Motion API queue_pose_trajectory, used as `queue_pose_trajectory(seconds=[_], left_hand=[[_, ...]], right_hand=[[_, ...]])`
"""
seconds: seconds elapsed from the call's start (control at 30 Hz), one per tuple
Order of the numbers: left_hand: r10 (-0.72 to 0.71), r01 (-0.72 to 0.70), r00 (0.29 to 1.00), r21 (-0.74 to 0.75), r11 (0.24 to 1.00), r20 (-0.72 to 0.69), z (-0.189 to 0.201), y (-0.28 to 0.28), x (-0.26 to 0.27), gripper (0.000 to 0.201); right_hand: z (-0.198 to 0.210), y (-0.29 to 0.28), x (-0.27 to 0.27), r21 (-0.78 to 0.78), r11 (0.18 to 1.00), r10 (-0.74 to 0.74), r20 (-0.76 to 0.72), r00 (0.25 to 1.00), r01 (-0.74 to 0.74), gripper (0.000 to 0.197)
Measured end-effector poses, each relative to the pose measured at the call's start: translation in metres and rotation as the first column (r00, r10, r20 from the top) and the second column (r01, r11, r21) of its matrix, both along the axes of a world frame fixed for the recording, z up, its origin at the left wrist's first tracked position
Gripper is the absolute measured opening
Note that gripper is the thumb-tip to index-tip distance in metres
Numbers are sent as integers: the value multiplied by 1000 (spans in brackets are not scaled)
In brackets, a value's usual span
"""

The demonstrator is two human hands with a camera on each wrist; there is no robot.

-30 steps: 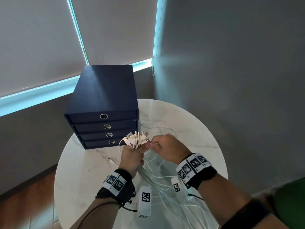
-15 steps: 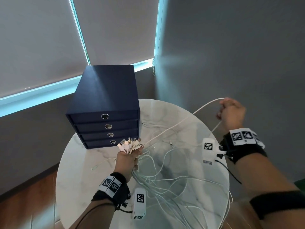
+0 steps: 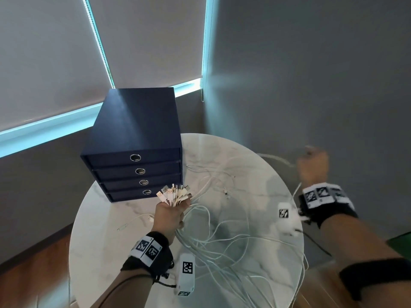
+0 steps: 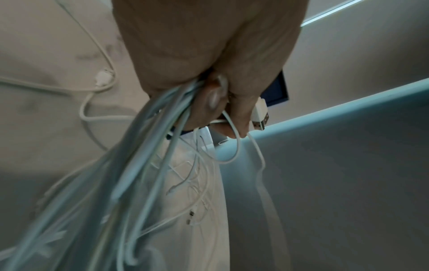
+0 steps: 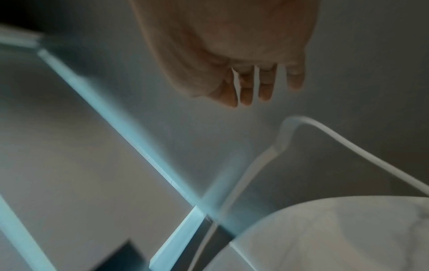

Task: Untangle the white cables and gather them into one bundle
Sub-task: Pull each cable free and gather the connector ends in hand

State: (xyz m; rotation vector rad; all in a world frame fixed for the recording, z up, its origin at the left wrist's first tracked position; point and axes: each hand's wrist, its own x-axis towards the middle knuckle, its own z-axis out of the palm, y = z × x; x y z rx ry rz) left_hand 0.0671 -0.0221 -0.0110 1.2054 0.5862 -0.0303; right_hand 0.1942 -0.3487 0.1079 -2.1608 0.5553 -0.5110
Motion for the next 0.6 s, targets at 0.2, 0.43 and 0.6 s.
queue_pose_trajectory(seconds=[0.2,0.43,0.6], left_hand=[[-84,81,994,46,996,76,19,-19,3,5],[-104,97,992,109,989,67,17,-8,-6,10],[-91,78,993,176,981,69,13,-2,-10,7]], right_hand=[[-35,117,-61,-171,469,842,-209,497,-866,24],[-18,153,-56,-14,508,843,-194,501,-861,23],[7,144,-35,-1,640,765,-84,638,-768,28]])
